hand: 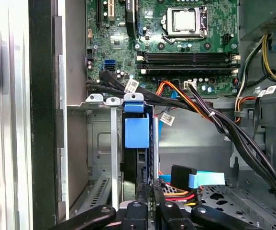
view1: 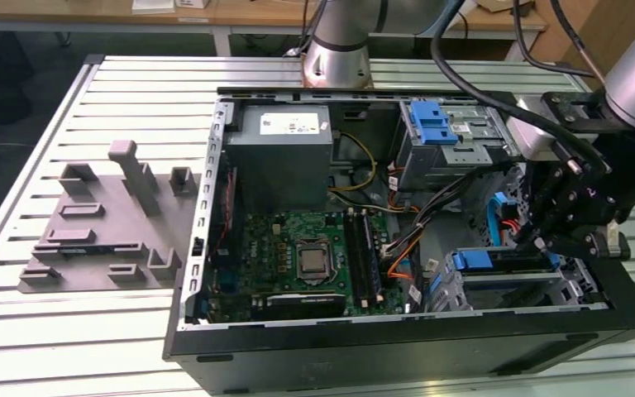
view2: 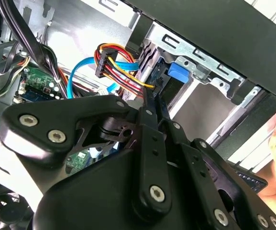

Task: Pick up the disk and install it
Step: 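Insert the first disk wire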

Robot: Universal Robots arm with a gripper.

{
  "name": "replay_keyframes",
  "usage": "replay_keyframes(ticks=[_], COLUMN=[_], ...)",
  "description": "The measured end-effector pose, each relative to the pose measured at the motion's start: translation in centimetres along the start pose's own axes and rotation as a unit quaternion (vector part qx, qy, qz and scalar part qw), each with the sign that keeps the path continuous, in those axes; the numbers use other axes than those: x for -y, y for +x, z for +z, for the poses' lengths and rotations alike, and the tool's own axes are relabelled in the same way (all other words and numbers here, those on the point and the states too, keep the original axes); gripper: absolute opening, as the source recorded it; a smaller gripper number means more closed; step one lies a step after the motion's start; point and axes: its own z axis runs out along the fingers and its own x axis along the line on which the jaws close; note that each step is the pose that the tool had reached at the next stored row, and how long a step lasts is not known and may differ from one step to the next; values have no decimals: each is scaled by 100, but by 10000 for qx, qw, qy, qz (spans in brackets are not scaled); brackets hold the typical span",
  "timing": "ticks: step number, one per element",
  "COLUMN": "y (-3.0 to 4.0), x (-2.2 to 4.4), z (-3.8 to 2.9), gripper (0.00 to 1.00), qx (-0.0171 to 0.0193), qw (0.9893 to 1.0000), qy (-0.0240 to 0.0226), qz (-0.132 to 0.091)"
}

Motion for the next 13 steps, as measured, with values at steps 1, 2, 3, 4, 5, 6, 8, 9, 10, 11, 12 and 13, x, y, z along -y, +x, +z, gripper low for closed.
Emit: replay_keyframes(ticks=[1,2,3,4,5,6,8,9,10,11,12,13], y=[3,5,7,9,10,11,12,12,12,12,12,12], x=[0,0,0,0,1,0,0,0,0,0,0,0], z=[1,4,6,8,10,11,13,13,14,13,11,10], gripper=[16,16,16,16,16,16,16,16,16,16,16,16], qx=[-1,0,0,-1,-1,-1,-1,-1,0,0,1,3], qw=[10000,10000,10000,10000,10000,10000,10000,10000,10000,10000,10000,10000], qy=[0,0,0,0,0,0,0,0,0,0,0,0], qz=[1,1,2,2,2,2,2,2,2,2,2,2])
